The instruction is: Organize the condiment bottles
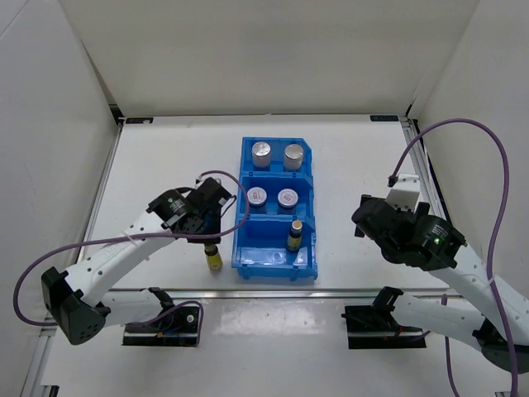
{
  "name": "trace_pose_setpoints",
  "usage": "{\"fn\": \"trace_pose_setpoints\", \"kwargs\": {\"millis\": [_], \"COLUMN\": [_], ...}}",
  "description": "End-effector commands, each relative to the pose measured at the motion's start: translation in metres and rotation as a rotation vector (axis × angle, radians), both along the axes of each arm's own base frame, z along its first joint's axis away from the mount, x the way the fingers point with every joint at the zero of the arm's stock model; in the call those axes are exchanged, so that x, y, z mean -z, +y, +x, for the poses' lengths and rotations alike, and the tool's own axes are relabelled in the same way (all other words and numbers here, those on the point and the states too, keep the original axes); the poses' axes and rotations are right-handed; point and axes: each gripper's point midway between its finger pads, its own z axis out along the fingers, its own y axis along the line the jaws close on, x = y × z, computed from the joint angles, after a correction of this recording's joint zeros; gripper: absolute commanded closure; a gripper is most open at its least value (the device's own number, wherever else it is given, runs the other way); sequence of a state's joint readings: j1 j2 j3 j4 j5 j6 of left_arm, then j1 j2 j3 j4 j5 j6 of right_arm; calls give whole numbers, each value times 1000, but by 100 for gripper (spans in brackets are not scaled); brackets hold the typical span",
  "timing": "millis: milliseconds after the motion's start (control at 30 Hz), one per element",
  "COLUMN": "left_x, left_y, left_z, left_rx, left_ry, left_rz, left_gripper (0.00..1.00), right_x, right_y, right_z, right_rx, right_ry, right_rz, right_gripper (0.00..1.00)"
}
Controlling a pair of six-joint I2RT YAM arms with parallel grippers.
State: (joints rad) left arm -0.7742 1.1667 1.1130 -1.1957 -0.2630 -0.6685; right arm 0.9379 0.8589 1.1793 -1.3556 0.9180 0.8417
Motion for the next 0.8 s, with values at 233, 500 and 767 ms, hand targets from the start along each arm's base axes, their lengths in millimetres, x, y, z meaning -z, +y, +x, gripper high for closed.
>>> {"fn": "trace_pose_setpoints", "kwargs": {"millis": [233,500,767], "left_x": [-145,-155,-112], "left_y": [-34,-102,-122], "left_z": [27,17,31], "left_rx": [120,291,301], "left_ry": [-259,-276,-271], "left_rz": [-132,-203,-161], "left_gripper": [89,89,89], "right_x": [4,4,4], "right_y": [-19,-19,-19], "right_z": [-8,-8,-8], "right_rx": [17,17,17], "right_ry": [20,20,20], "right_rz": [-79,-79,-79], "right_gripper": [0,0,0]}}
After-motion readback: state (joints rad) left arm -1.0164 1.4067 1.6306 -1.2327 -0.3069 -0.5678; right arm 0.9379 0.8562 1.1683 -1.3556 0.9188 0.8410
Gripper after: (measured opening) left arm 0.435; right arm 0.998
